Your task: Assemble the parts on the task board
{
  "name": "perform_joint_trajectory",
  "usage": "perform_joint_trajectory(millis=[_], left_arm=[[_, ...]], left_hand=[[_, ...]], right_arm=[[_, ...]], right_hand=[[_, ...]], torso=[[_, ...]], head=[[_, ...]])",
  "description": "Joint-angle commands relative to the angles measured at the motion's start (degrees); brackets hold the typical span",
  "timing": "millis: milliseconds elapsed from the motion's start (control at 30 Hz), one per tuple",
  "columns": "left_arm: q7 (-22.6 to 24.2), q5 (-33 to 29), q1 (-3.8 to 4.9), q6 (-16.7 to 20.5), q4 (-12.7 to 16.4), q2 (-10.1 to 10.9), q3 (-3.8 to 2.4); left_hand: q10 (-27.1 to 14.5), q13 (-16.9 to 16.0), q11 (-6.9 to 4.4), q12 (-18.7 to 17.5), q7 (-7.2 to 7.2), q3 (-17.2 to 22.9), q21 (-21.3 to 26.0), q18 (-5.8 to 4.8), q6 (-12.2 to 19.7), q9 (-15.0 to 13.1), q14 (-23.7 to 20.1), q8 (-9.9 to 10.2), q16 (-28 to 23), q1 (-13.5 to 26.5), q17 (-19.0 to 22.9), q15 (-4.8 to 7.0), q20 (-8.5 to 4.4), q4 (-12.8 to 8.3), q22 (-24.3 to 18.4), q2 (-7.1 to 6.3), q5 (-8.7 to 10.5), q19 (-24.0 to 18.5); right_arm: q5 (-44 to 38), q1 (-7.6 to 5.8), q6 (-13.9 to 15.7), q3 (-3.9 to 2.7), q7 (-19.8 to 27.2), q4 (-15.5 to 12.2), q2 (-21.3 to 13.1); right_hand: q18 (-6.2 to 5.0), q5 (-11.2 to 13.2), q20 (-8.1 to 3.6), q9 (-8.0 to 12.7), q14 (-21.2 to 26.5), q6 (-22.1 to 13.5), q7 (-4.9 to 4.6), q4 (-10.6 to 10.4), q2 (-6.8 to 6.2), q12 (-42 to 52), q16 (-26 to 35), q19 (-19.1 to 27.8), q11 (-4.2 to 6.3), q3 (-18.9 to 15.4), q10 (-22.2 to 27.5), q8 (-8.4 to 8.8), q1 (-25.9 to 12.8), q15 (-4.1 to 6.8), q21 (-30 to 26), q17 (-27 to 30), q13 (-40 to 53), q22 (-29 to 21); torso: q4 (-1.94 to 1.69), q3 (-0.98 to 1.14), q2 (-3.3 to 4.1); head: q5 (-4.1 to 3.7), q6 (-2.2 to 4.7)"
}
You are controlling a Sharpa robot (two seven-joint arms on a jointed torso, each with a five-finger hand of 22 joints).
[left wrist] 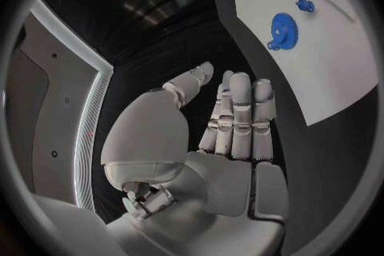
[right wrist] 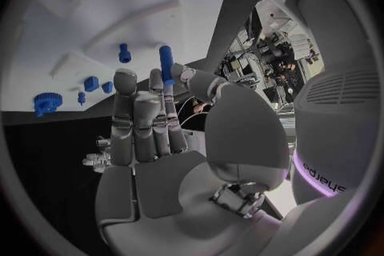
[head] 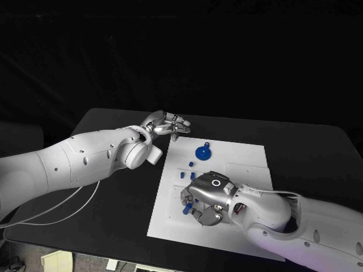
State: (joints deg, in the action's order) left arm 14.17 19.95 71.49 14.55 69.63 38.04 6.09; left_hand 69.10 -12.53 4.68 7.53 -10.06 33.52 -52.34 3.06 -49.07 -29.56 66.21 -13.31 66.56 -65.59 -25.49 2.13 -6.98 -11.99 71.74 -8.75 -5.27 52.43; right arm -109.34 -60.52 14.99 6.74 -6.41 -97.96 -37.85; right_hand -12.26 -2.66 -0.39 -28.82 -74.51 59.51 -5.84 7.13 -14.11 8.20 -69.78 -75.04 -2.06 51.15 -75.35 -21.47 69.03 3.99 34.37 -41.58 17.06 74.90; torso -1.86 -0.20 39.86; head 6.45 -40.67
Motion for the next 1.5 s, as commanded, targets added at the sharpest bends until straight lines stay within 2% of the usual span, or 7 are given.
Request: perform_joint_trajectory(millis=[33,633,967,1300,1367,1500], left_arm=[[0.3,-0.3,0.03,-0.8,0.1,-0.1,-0.04],[0.2,-0.3,0.03,-0.9,0.1,0.0,-0.04],[0.2,-0.3,0.03,-1.0,0.1,0.0,-0.04],[0.0,-0.3,0.03,-1.0,0.1,0.0,-0.04],[0.0,-0.3,0.03,-1.1,0.1,0.0,-0.04],[0.0,-0.3,0.03,-1.1,0.1,-0.2,-0.04]], left_hand=[[-0.4,0.1,-0.13,0.0,-0.10,-0.4,0.2,2.52,0.3,0.1,0.3,-0.2,-0.4,0.1,-0.1,-0.20,-0.54,0.0,0.1,0.59,-0.16,-0.1],[-0.4,0.1,-0.12,0.0,-0.10,-0.4,0.2,2.52,0.3,0.1,0.3,-0.2,-0.4,0.1,-0.1,-0.21,-0.53,0.0,0.1,0.62,-0.15,-0.1],[-0.4,0.1,-0.12,0.0,-0.10,-0.4,0.3,2.52,0.3,0.1,0.3,-0.3,-0.4,0.1,-0.1,-0.21,-0.52,0.0,0.1,0.64,-0.15,-0.1],[-0.4,0.1,-0.12,0.0,-0.09,-0.4,0.3,2.51,0.4,0.1,0.3,-0.3,-0.4,0.2,-0.2,-0.21,-0.52,0.0,0.1,0.67,-0.14,-0.1],[-0.4,0.1,-0.12,0.0,-0.09,-0.4,0.3,2.51,0.4,0.1,0.3,-0.3,-0.4,0.2,-0.2,-0.21,-0.52,0.0,0.1,0.68,-0.14,-0.1],[-0.4,0.1,-0.12,0.0,-0.09,-0.4,0.3,2.51,0.4,0.1,0.3,-0.3,-0.4,0.2,-0.2,-0.21,-0.51,0.1,0.1,0.68,-0.14,-0.1]], right_arm=[[-1.5,0.11,-0.8,0.02,0.2,0.1,0.1],[-3.1,0.35,-1.4,0.31,-1.0,1.0,1.0],[-4.5,0.36,-3.3,0.46,-1.8,1.0,1.4],[-5.9,0.36,-3.3,0.49,-2.7,0.9,1.9],[-5.9,0.36,-3.6,0.65,-2.7,1.0,2.2],[-5.7,0.36,-4.1,1.47,-2.6,1.3,2.9]], right_hand=[[-2.74,-0.1,-0.20,-0.5,0.3,0.3,0.07,0.4,0.53,0.1,-0.1,0.0,0.12,0.1,-0.4,-0.20,0.4,0.50,0.3,0.0,0.1,1.2],[-2.74,-0.1,-0.21,-0.5,0.3,0.3,0.07,0.5,0.56,0.1,-0.1,0.0,0.12,0.1,-0.4,-0.20,0.3,0.50,0.3,0.0,0.2,1.2],[-2.74,-0.1,-0.20,-0.6,0.3,0.3,0.08,0.6,0.52,0.1,-0.1,0.0,0.13,0.1,-0.4,-0.21,0.3,0.50,0.3,0.0,0.2,1.2],[-2.74,-0.1,-0.15,-0.7,0.3,0.4,0.11,0.8,0.46,0.1,-0.1,0.1,0.14,0.2,-0.4,-0.24,0.3,0.52,0.3,0.0,0.4,1.2],[-2.73,-0.1,-0.13,-0.7,0.3,0.4,0.11,0.8,0.45,0.1,-0.1,0.1,0.14,0.2,-0.4,-0.24,0.3,0.52,0.3,0.0,0.4,1.2],[-2.73,-0.1,-0.08,-0.7,0.3,0.4,0.10,0.8,0.40,0.1,-0.1,0.1,0.14,0.2,-0.4,-0.25,0.2,0.52,0.3,0.0,0.4,1.2]], torso=[[-0.03,-0.01,0.00],[-0.04,-0.09,-0.01],[-0.03,-0.07,-0.03],[-0.02,-0.02,0.00],[-0.01,-0.01,0.00],[0.00,-0.03,-0.02]], head=[[0.05,-0.07],[-0.01,-0.23],[0.05,-0.30],[0.07,-0.36],[0.10,-0.39],[0.06,-0.39]])
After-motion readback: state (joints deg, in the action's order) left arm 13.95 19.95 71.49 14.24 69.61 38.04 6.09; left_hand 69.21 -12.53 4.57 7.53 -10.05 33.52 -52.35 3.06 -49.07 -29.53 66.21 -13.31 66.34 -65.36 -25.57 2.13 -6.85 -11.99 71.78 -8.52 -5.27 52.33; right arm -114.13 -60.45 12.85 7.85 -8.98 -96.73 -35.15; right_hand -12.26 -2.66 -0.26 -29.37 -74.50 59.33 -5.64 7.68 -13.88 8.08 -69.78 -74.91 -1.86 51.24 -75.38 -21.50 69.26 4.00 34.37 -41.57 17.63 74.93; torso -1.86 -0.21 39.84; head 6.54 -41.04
